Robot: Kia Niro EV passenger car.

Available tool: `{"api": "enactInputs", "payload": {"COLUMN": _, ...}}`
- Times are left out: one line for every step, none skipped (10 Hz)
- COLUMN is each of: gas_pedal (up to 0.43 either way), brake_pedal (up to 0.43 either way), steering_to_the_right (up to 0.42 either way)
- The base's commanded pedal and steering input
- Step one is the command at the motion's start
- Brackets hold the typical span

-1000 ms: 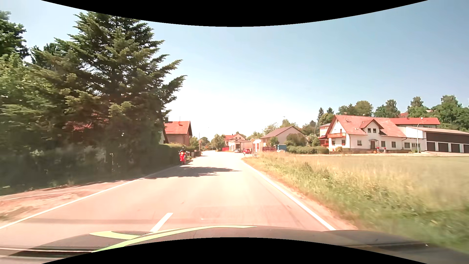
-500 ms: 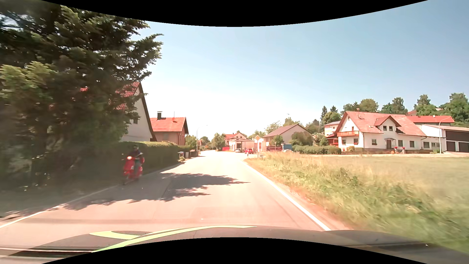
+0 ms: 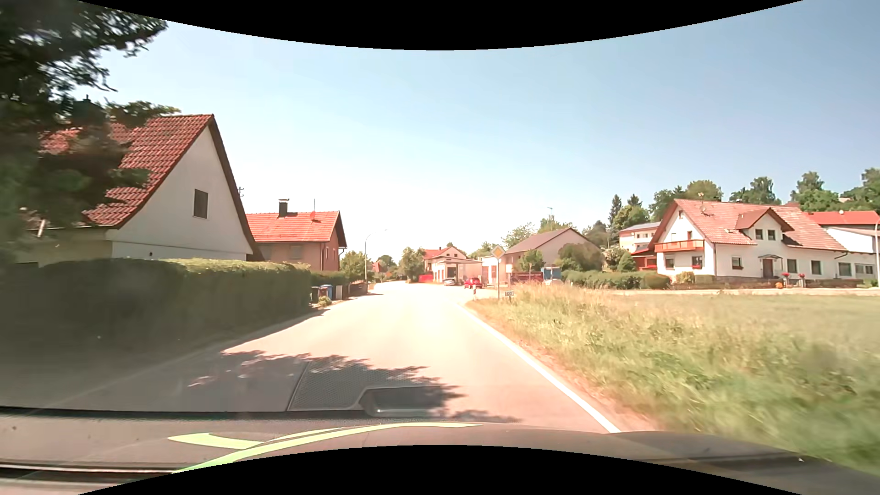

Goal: Follow the waypoints while adhering to traffic rules and regulations

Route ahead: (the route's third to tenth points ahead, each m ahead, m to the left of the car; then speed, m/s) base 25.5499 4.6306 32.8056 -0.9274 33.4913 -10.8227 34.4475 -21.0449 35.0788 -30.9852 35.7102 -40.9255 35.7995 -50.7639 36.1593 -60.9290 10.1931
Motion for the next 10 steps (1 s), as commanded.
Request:
{"api": "enactInputs", "payload": {"gas_pedal": 0.000, "brake_pedal": 0.104, "steering_to_the_right": -0.015}}
{"api": "enactInputs", "payload": {"gas_pedal": 0.000, "brake_pedal": 0.110, "steering_to_the_right": -0.020}}
{"api": "enactInputs", "payload": {"gas_pedal": 0.000, "brake_pedal": 0.110, "steering_to_the_right": -0.021}}
{"api": "enactInputs", "payload": {"gas_pedal": 0.000, "brake_pedal": 0.116, "steering_to_the_right": -0.021}}
{"api": "enactInputs", "payload": {"gas_pedal": 0.000, "brake_pedal": 0.122, "steering_to_the_right": -0.021}}
{"api": "enactInputs", "payload": {"gas_pedal": 0.000, "brake_pedal": 0.128, "steering_to_the_right": -0.021}}
{"api": "enactInputs", "payload": {"gas_pedal": 0.000, "brake_pedal": 0.140, "steering_to_the_right": -0.021}}
{"api": "enactInputs", "payload": {"gas_pedal": 0.000, "brake_pedal": 0.152, "steering_to_the_right": -0.020}}
{"api": "enactInputs", "payload": {"gas_pedal": 0.000, "brake_pedal": 0.171, "steering_to_the_right": -0.020}}
{"api": "enactInputs", "payload": {"gas_pedal": 0.000, "brake_pedal": 0.183, "steering_to_the_right": -0.019}}
